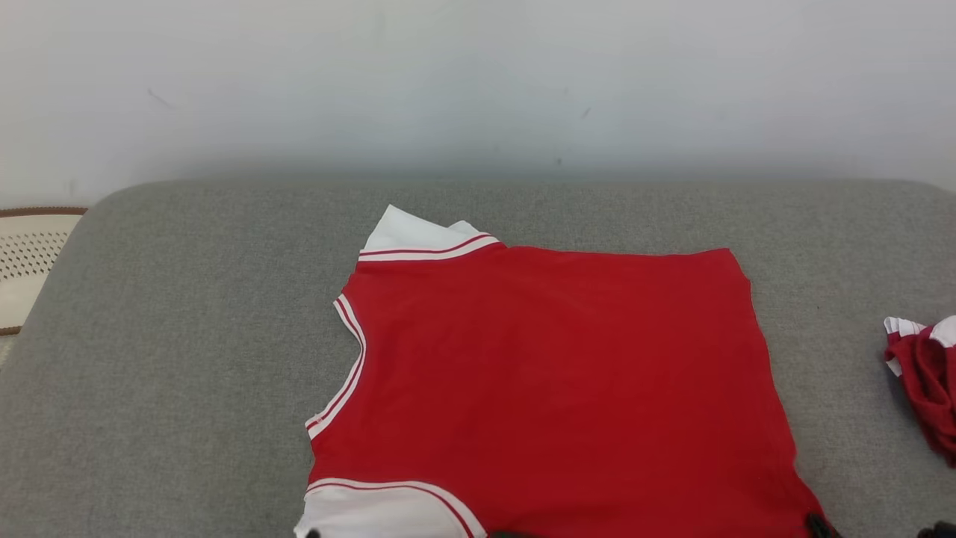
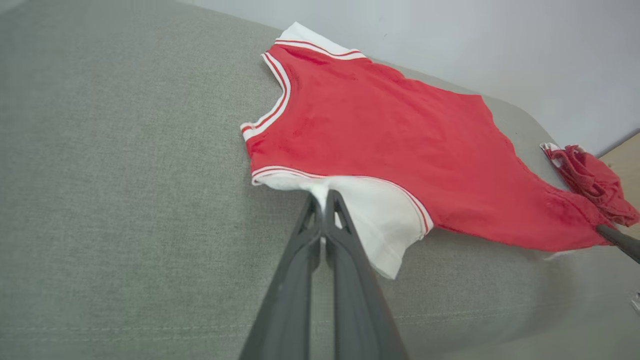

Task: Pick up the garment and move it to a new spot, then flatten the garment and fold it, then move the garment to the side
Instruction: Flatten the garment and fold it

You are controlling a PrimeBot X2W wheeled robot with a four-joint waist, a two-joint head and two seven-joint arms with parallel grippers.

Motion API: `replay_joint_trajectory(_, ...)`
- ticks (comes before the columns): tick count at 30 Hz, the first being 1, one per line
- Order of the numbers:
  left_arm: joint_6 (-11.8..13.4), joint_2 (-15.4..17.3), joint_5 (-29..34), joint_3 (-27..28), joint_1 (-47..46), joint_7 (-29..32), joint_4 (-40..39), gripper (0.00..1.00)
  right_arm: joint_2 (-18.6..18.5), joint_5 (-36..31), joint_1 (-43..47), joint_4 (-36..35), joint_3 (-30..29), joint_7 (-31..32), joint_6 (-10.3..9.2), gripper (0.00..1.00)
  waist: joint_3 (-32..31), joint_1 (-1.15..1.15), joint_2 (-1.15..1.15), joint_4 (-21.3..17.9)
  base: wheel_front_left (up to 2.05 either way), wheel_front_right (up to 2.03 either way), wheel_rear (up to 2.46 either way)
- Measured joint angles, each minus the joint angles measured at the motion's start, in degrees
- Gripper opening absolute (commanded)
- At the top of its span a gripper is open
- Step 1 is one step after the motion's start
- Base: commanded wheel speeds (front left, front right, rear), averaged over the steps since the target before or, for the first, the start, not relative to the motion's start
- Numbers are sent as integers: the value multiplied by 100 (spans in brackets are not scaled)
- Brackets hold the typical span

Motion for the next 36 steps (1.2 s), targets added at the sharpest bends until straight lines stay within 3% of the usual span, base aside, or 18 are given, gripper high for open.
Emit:
replay_joint_trajectory(8,-290,-7,-65,-5,-1273,-86,292,0,22,26,-926,119,-15,402,0,0,401,1,0,-25,0,0,0)
replay_joint_trajectory(22,-536,-178,-367,172,-3061,-314,1725,0,-86,414,-2753,1393,156,749,0,0,1167,2,1,-263,0,0,0)
replay_joint_trajectory(35,-643,-298,-513,263,-3957,-662,2905,0,-243,528,-3474,1942,402,749,0,0,1550,1,1,-361,0,0,0)
replay_joint_trajectory(36,-646,-312,-517,264,-4001,-698,2985,0,-241,577,-3493,1942,425,712,0,30,1574,1,1,-369,0,0,0)
